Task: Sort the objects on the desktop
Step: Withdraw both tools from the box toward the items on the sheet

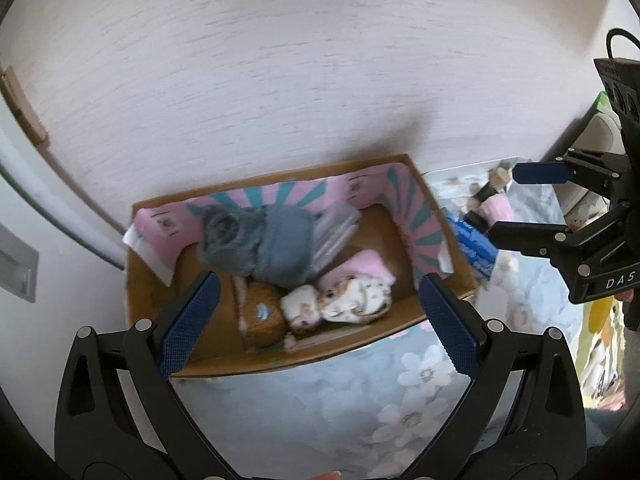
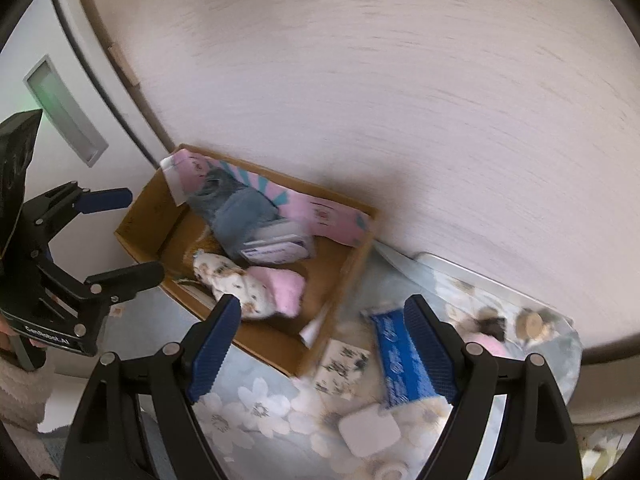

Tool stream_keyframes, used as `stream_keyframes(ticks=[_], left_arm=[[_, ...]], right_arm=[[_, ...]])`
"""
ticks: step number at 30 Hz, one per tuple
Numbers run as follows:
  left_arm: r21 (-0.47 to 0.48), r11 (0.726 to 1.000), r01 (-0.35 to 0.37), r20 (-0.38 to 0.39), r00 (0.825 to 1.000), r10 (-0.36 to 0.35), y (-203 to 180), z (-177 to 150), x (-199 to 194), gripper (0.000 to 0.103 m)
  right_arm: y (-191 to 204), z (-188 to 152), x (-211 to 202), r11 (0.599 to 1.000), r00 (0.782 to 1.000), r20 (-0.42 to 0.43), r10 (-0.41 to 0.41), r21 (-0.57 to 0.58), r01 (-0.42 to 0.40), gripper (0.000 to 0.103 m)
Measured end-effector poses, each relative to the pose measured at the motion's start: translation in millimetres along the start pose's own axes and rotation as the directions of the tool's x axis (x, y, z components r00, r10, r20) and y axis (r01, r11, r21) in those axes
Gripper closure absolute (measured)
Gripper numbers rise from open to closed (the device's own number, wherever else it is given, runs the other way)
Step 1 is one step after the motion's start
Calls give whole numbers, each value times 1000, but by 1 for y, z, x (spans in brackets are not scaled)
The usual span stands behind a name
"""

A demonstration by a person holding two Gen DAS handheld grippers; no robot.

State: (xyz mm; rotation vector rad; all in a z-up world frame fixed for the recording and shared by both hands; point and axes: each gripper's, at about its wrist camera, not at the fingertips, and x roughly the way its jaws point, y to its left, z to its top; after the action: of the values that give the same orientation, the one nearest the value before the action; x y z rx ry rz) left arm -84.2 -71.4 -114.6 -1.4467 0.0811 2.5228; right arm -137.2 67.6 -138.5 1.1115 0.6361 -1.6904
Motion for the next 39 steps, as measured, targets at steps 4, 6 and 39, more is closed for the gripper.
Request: stream_keyframes(ticks=[4, 6, 39], left_arm=[[13, 1000, 5, 12, 1000, -6, -15, 2, -3, 4], [22, 1000, 8, 20, 1000, -9, -23, 2, -5, 4], [9, 995, 98, -8, 995, -98, -199, -98, 84, 15]], right_arm=[[-13, -9, -24, 999, 997, 62, -50, 18, 49, 22], [-20, -15, -39, 995, 990, 98, -104, 21, 102, 22], [-166, -139, 1, 984, 1000, 6, 16, 179, -16, 22]])
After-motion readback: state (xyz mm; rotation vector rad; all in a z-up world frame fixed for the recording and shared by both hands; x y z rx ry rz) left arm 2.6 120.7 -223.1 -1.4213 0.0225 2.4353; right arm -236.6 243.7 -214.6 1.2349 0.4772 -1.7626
